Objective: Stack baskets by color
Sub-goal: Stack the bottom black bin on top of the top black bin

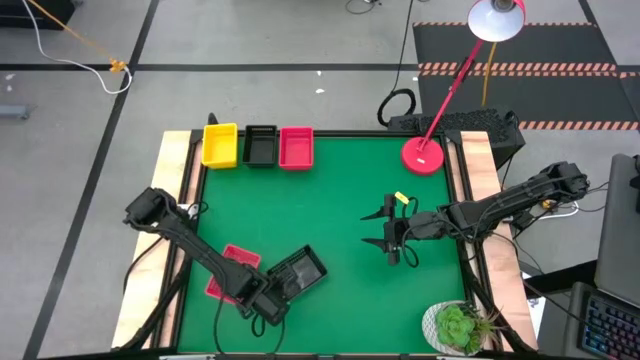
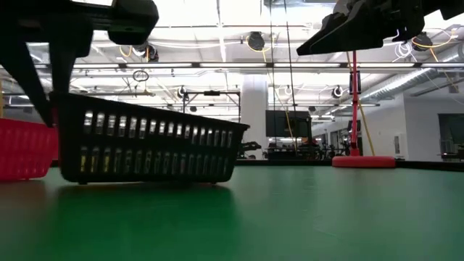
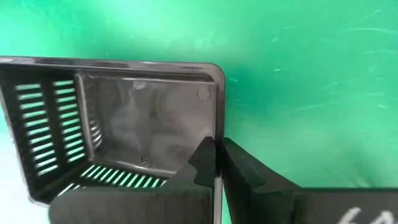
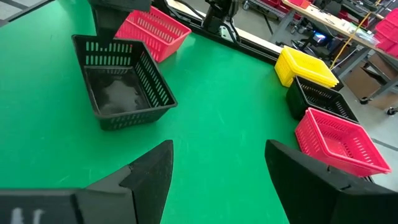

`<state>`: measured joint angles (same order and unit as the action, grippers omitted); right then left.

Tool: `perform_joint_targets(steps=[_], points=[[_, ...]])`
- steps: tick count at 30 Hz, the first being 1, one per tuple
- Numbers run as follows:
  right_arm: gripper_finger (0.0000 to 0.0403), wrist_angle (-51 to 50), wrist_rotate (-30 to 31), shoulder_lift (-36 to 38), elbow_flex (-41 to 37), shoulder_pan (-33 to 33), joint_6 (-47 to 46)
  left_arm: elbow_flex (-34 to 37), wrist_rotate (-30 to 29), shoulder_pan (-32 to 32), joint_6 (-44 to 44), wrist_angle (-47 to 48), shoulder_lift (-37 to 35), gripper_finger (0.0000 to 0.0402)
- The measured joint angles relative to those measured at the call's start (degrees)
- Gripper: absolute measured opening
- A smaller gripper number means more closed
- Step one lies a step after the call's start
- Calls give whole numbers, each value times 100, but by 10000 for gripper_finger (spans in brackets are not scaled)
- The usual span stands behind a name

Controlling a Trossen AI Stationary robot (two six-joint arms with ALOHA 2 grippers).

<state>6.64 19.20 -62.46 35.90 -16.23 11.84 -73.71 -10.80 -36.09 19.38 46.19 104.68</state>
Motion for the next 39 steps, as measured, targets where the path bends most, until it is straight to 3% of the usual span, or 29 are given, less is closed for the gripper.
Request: perform_joint_targets(steps=[10,25,33,39], points=[[249,-2,0,0,0,2,51,4,-310,157,-40,2,-171,8],[249,-2,15,-2,0,2,85,4,-1414,568,296,79,-1005,14],[249,-3,17,-2,0,1,87,4,-2162,1065,430,279,-1529,14],[249,-3,17,-2,0,2,87,2,-2401,1664,498,434,-1886,6]])
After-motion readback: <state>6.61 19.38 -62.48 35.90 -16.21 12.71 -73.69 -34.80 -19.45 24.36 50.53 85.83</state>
